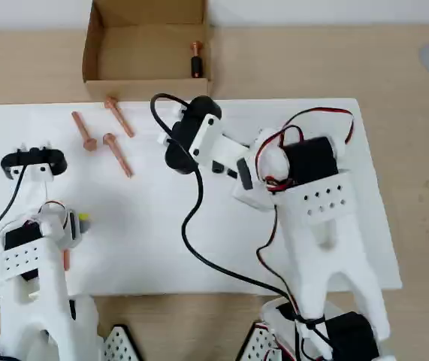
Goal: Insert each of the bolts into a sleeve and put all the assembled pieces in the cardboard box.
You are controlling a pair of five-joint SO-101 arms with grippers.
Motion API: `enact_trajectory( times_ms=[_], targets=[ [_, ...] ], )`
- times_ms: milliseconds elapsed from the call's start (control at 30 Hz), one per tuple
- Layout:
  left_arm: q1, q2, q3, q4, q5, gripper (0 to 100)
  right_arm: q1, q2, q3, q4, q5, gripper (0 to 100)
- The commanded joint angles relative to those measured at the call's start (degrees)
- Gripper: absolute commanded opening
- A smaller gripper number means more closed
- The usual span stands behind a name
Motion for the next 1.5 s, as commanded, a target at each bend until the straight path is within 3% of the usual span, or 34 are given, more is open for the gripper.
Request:
enact_trajectory(
  times_ms=[0,400,700,1467],
  targets=[
    [0.7,-1.2,-0.4,-0.4,0.1,26,0.6,-2.2,-1.4,0.3,-0.4,6.2],
    [0.2,-1.2,-0.1,-0.2,1.3,18,0.6,-2.2,-1.6,0.3,-0.4,6.2],
    [0.2,-1.1,-0.5,7.5,1.8,17,0.7,-2.2,-1.6,0.2,-0.4,6.2],
    [-3.4,-1.1,-1.6,1.3,4.8,17,0.7,-2.2,-1.6,0.2,-0.3,6.2]
  ],
)
